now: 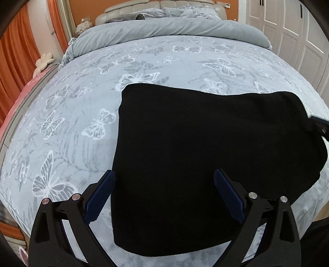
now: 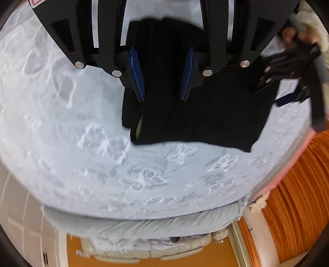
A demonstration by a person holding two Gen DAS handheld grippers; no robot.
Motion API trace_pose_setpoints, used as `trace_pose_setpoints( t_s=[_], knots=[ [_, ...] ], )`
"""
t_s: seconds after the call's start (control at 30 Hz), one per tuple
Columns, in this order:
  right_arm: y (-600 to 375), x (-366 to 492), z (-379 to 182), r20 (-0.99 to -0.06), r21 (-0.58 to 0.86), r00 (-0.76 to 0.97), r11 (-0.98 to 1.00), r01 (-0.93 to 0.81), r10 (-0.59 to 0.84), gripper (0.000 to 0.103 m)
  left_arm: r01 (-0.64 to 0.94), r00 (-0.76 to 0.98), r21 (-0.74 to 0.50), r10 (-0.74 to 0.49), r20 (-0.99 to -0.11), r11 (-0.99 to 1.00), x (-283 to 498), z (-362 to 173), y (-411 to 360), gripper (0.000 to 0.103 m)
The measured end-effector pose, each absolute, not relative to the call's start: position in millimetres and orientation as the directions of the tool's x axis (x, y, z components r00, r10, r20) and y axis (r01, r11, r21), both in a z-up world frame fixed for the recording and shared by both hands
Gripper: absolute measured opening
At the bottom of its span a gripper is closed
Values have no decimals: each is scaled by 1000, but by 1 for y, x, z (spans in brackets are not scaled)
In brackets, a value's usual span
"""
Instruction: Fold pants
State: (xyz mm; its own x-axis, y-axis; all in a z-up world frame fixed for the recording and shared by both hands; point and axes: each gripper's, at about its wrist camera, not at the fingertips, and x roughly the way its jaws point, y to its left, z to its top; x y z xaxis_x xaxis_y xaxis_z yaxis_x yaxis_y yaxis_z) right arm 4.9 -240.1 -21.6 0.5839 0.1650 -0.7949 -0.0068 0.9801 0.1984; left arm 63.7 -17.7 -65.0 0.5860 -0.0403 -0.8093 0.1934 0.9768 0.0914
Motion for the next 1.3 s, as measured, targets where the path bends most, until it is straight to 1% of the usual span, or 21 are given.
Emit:
trace_pose_setpoints(
  t_s=[0.07,0.2,0.4,0.47,0.5,0.63,0.67,0.7,0.73,0.77,0.83,0.87,0.9,0.93,0.97,1.0,1.07,1.1,1.13,1.2,1.3],
  knots=[
    [-243,0,-29,-802,258,555,966,-11,220,37,196,589,103,-33,-808,975,63,-66,-19,94],
    [-238,-4,-43,-815,300,506,953,-49,283,39,189,592,111,-23,-806,976,64,-68,-19,95],
    [-248,-9,-44,-788,378,513,925,-33,341,39,154,607,96,-17,-794,983,67,-61,-15,95],
    [-250,-12,-40,-779,382,523,923,-43,347,43,134,619,77,-23,-785,988,69,-55,-9,95],
    [-250,-13,-39,-780,380,521,924,-47,347,48,117,622,62,-25,-783,991,70,-52,-2,95],
    [-244,-8,-51,-798,372,494,927,-44,344,49,79,608,19,-33,-793,997,75,-50,14,95],
    [-242,-7,-52,-803,360,493,932,-47,335,46,72,600,2,-41,-799,997,76,-51,19,95],
    [-238,-7,-51,-804,331,506,942,-56,312,22,68,596,-6,-45,-802,998,77,-51,21,95],
    [-233,-9,-47,-798,296,527,952,-78,291,11,63,594,-11,-47,-803,998,77,-51,23,95],
    [-230,-14,-34,-770,299,558,947,-114,310,9,61,594,-11,-45,-803,998,77,-51,23,95],
    [-230,-23,-11,-711,331,607,930,-159,357,9,64,600,-1,-39,-799,998,75,-50,22,95],
    [-230,-27,-4,-707,293,627,943,-159,326,9,70,600,4,-39,-799,998,74,-51,20,95],
    [-230,-25,-9,-733,239,624,961,-135,270,13,75,599,10,-37,-800,997,74,-53,19,96],
    [-232,-16,-29,-801,183,560,978,-104,209,17,84,593,24,-31,-804,996,74,-56,16,97],
    [-235,-10,-44,-844,171,504,982,-76,186,19,89,587,37,-22,-809,995,74,-60,13,97],
    [-239,-9,-52,-858,195,474,979,-54,197,26,93,581,45,-17,-814,995,74,-62,12,97],
    [-240,-16,-42,-837,198,504,977,-82,212,36,106,571,50,-20,-821,993,73,-65,9,97],
    [-240,-21,-37,-826,193,521,977,-95,214,48,110,574,49,-23,-819,993,71,-64,9,97],
    [-243,-29,-35,-817,214,526,971,-107,238,50,110,579,47,-26,-815,993,70,-62,9,97],
    [-244,-37,-42,-816,257,504,959,-122,283,50,110,588,39,-34,-808,993,68,-58,10,98],
    [-232,-39,-56,-846,216,468,966,-140,257,49,113,588,27,-45,-807,993,68,-56,10,98]
  ],
)
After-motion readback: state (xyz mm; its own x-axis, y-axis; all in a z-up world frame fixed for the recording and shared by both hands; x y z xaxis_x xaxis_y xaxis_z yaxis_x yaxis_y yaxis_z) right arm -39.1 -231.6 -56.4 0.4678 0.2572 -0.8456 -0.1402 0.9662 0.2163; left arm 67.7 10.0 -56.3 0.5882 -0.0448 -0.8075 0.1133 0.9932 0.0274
